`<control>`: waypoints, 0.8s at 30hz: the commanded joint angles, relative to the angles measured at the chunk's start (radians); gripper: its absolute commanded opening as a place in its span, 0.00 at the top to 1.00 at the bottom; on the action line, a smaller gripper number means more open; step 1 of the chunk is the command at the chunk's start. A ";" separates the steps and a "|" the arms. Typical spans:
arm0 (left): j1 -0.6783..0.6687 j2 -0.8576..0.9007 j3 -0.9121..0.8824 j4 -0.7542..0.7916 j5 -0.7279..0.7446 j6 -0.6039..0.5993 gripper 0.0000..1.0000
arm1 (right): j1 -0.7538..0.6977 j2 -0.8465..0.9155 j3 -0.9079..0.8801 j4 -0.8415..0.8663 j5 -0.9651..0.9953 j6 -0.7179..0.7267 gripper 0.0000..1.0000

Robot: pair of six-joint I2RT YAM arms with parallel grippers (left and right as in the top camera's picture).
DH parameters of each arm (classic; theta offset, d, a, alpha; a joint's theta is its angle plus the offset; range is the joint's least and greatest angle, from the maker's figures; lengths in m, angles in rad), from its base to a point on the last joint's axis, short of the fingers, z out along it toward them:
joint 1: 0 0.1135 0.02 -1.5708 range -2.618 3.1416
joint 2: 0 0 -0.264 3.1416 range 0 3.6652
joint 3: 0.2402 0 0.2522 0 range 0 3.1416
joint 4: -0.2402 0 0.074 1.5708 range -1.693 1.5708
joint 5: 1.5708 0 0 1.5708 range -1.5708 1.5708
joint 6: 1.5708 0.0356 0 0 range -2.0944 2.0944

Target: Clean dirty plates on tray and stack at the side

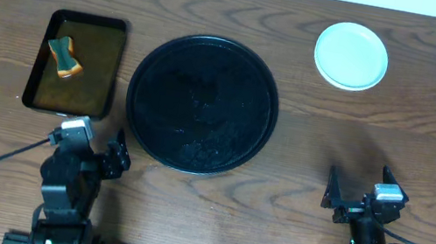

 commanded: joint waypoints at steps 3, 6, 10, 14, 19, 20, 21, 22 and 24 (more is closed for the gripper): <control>-0.012 -0.143 -0.060 0.025 -0.016 0.010 0.19 | -0.011 -0.007 -0.002 -0.003 0.002 -0.010 0.01; -0.036 -0.192 -0.112 0.091 -0.017 0.010 0.19 | -0.011 -0.007 -0.002 -0.003 0.002 -0.010 0.01; -0.050 -0.241 -0.177 0.182 -0.016 0.010 0.20 | -0.011 -0.007 -0.002 -0.003 0.002 -0.010 0.01; -0.068 -0.301 -0.220 0.216 -0.025 0.010 0.19 | -0.011 -0.007 -0.002 -0.003 0.002 -0.010 0.01; -0.093 -0.356 -0.220 0.221 -0.029 0.019 0.19 | -0.011 -0.007 -0.002 -0.003 0.002 -0.010 0.01; -0.098 -0.355 -0.220 0.222 -0.029 0.028 0.19 | -0.011 -0.007 -0.002 -0.003 0.002 -0.010 0.01; -0.103 -0.355 -0.220 0.220 -0.032 0.034 0.19 | -0.011 -0.007 -0.002 -0.003 0.002 -0.010 0.01; -0.107 -0.355 -0.220 0.221 -0.032 0.039 0.19 | -0.011 -0.007 -0.002 -0.003 0.002 -0.010 0.01; -0.115 -0.355 -0.220 0.221 -0.047 0.041 0.19 | -0.011 -0.007 -0.002 -0.003 0.002 -0.010 0.01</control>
